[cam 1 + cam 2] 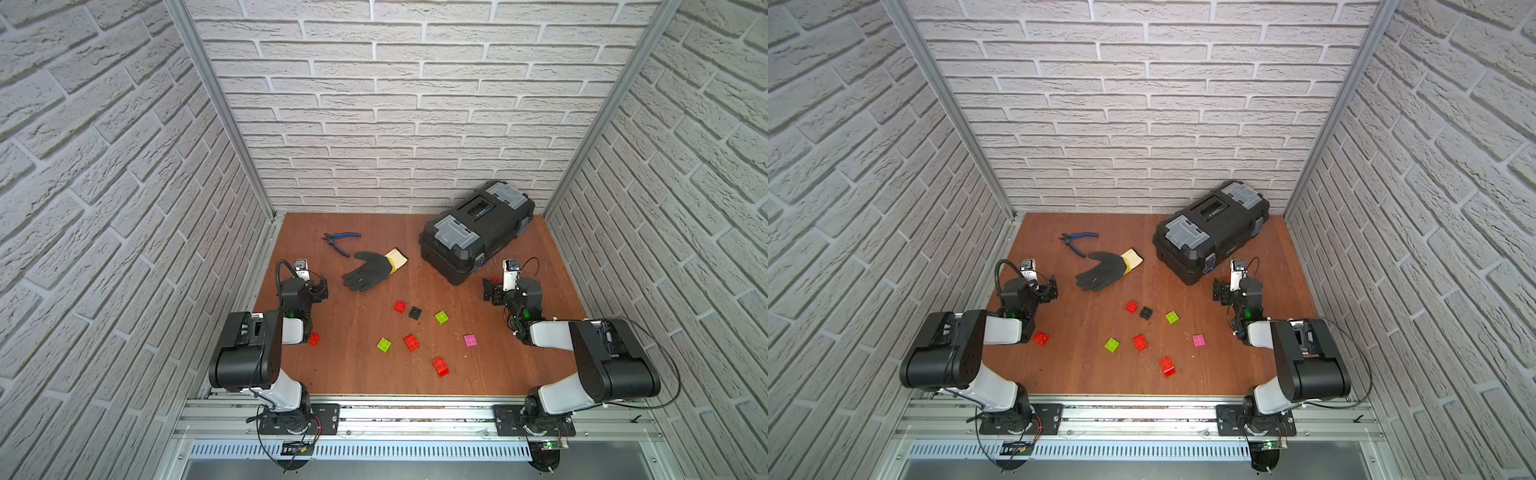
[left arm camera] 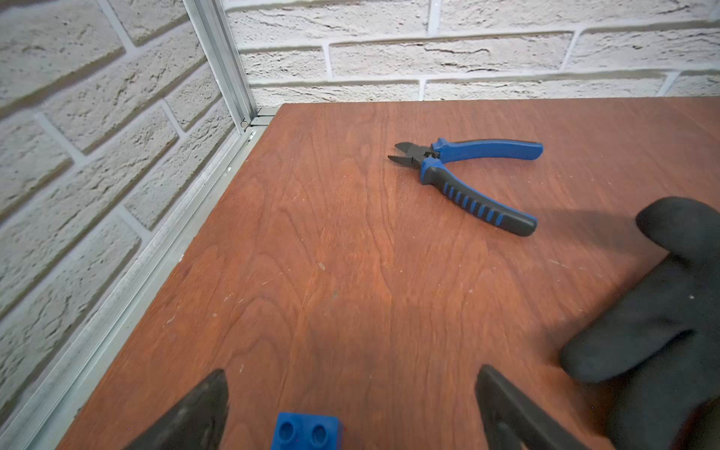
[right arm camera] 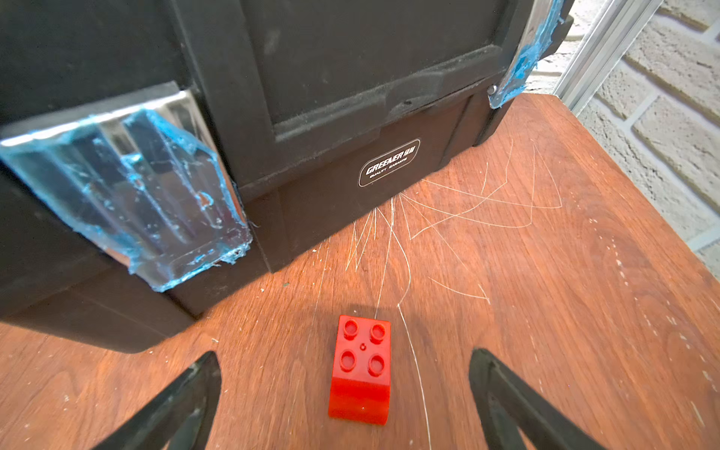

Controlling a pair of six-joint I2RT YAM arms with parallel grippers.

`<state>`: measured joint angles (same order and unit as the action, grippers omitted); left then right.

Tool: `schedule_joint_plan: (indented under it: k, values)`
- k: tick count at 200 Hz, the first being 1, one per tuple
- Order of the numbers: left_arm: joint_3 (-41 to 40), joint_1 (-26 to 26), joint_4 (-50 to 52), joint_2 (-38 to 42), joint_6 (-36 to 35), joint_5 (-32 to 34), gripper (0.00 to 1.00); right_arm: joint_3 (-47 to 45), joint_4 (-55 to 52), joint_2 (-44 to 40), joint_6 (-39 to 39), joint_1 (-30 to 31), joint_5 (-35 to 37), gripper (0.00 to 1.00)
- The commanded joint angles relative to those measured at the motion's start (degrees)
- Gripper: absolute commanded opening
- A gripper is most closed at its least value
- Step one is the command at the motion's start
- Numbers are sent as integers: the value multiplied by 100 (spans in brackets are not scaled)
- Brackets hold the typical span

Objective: Assemble the letter s with lego
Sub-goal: Pick up the lego brick from the center of the board.

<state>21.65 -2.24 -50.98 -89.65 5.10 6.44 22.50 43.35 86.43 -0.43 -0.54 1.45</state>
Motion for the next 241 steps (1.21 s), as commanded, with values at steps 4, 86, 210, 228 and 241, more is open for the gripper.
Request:
schedule_joint_plan:
  k: [4,86,210,228,241]
  values:
    - [-43,-31,-373,-47,-8,60,98,94,209,-18,34,-10,29,100]
    - [41,-186,-192,-44,70,-272,98,82,217,-21,35,-12,30,100]
    - [455,153,1515,1332,-146,147,98,302,-1474,-1801,-87,-20,-199,100]
    - [704,258,2170,1785,-72,393,98,397,-2018,-2250,-116,-20,-283,100]
    - [946,311,2731,2060,8,420,98,533,-2480,-2534,-145,-23,-512,100]
